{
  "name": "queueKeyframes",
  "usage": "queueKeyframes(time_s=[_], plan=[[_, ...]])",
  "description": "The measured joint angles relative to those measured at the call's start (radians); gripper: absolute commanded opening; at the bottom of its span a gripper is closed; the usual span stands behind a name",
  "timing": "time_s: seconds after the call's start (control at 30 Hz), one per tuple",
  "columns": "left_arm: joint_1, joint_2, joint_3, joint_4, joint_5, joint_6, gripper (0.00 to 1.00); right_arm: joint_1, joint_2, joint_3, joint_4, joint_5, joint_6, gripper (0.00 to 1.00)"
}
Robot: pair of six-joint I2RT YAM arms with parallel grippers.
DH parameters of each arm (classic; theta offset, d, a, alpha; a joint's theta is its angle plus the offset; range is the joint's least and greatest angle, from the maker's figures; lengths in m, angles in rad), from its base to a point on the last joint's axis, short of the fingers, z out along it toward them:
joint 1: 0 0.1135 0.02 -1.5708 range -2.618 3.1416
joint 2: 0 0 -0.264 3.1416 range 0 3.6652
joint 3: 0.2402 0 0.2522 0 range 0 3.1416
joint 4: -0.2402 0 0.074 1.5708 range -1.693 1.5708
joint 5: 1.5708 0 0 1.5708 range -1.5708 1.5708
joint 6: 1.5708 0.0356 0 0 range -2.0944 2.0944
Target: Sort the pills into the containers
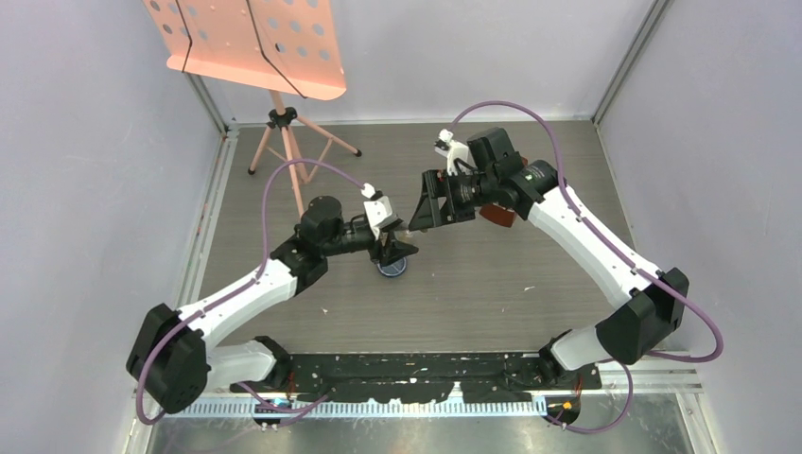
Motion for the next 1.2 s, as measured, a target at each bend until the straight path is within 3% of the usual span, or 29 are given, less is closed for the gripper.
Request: queueKeyframes(time_s=[0.23,0.33,0.4,0.47,0.5,0.57,0.67,0.73,0.87,0.93,1.03,1.2], plan=[[0.000,-0.061,-0.008,-0.036,-0.049,0.050,0.00,0.000,0.001,-0.015,0.072,-0.073,0.061,0.58],[0.000,-0.061,-0.008,-0.049,-0.055,0.054,0.00,0.000,0.005,-0.016,0.094,-0.104,0.069,0.32],[0.000,-0.061,-0.008,-0.051,-0.055,0.052,0.00,-0.003,0.012,-0.018,0.101,-0.120,0.072,0.26],[0.001,-0.061,-0.008,-0.053,-0.060,0.050,0.00,-0.010,0.022,-0.018,0.109,-0.143,0.066,0.30],[0.001,-0.061,-0.008,-0.059,-0.064,0.048,0.00,-0.011,0.027,-0.018,0.111,-0.150,0.063,0.44],[0.001,-0.061,-0.008,-0.066,-0.068,0.047,0.00,-0.011,0.034,-0.018,0.112,-0.159,0.055,0.62],[0.001,-0.061,-0.007,-0.067,-0.068,0.047,0.00,-0.010,0.034,-0.018,0.113,-0.173,0.039,0.64],[0.001,-0.061,-0.007,-0.067,-0.068,0.047,0.00,-0.004,0.034,-0.018,0.114,-0.182,0.031,0.61],[0.001,-0.061,-0.006,-0.069,-0.066,0.047,0.00,-0.003,0.036,-0.018,0.113,-0.182,0.018,0.44],[0.001,-0.061,-0.005,-0.069,-0.066,0.047,0.00,-0.006,0.040,-0.018,0.113,-0.183,0.012,0.34],[0.001,-0.061,-0.005,-0.075,-0.066,0.047,0.00,-0.006,0.043,-0.018,0.113,-0.187,-0.001,0.09],[0.002,-0.061,0.001,-0.103,-0.056,0.050,0.00,-0.002,0.047,-0.018,0.104,-0.201,-0.078,0.06]])
